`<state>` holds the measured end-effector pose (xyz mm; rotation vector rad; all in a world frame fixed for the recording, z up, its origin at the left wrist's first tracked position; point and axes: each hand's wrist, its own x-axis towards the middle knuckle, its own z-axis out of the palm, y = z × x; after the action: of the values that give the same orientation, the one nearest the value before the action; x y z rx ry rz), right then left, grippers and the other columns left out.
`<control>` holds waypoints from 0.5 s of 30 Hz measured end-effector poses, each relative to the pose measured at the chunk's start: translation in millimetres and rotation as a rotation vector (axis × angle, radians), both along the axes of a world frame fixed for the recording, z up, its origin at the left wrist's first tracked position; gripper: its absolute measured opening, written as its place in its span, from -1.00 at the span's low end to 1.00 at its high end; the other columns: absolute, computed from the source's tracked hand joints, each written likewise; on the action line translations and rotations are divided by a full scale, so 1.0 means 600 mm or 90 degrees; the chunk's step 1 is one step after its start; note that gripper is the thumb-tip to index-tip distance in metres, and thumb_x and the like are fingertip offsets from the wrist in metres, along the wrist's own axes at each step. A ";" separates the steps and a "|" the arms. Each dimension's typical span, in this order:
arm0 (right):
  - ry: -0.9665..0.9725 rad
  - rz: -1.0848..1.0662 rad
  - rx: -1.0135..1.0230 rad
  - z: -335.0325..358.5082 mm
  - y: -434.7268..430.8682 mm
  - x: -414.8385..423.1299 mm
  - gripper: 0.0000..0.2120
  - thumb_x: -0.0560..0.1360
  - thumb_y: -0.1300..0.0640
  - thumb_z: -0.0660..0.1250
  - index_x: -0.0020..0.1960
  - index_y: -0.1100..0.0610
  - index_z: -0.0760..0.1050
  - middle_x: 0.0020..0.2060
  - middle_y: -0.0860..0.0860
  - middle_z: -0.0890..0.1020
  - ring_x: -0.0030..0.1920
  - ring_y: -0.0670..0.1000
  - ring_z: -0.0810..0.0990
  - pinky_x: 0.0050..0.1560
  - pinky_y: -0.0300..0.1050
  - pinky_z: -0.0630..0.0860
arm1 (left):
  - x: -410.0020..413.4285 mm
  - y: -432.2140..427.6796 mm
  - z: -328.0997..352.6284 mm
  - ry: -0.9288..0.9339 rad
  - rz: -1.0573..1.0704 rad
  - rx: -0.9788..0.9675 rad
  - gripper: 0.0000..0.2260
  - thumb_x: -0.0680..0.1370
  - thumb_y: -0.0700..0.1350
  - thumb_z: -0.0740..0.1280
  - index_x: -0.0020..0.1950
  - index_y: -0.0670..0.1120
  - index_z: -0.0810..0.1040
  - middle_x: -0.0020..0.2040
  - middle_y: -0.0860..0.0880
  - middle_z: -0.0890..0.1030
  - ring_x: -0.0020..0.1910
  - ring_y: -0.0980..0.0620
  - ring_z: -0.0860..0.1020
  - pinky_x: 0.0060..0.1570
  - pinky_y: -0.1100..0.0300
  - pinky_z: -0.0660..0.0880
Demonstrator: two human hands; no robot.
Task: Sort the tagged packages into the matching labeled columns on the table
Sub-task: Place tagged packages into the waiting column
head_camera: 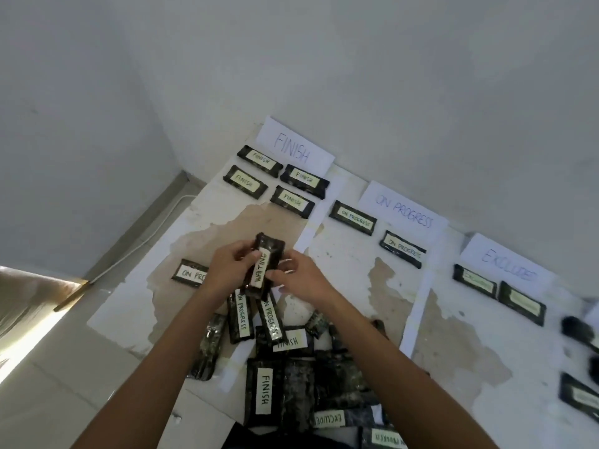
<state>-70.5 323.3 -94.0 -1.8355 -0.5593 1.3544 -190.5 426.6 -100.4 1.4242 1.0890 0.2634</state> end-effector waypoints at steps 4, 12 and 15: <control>0.021 -0.130 0.022 0.015 -0.061 0.037 -0.79 0.50 0.22 0.37 0.11 0.21 0.48 -0.06 0.15 0.65 -0.20 0.03 0.68 -0.15 -0.21 0.61 | 0.047 -0.027 0.027 0.013 -0.285 0.100 -0.76 0.52 -0.20 0.33 0.15 -0.01 0.61 -0.02 0.06 0.66 -0.04 0.13 0.59 0.01 0.24 0.46; 0.153 -0.370 0.052 0.025 -0.174 0.065 -0.88 0.53 0.29 0.30 0.07 0.27 0.48 -0.03 0.23 0.65 -0.28 0.02 0.69 -0.22 -0.21 0.63 | 0.081 -0.084 0.027 0.018 -0.327 0.078 -0.79 0.51 -0.16 0.36 0.13 0.01 0.58 -0.04 0.00 0.62 -0.07 0.11 0.58 -0.04 0.20 0.50; 0.210 -0.415 0.073 0.033 -0.212 0.070 -0.91 0.54 0.30 0.29 0.03 0.22 0.47 -0.09 0.17 0.67 -0.27 0.01 0.70 -0.16 -0.21 0.64 | 0.089 -0.107 0.028 -0.033 -0.238 -0.030 -0.76 0.53 -0.24 0.33 0.16 -0.02 0.54 0.00 -0.05 0.62 -0.03 0.03 0.60 -0.02 0.16 0.55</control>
<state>-28.5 196.2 -74.1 -1.4682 0.1333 1.1033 -137.3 362.3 -83.5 1.5371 0.7631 0.0064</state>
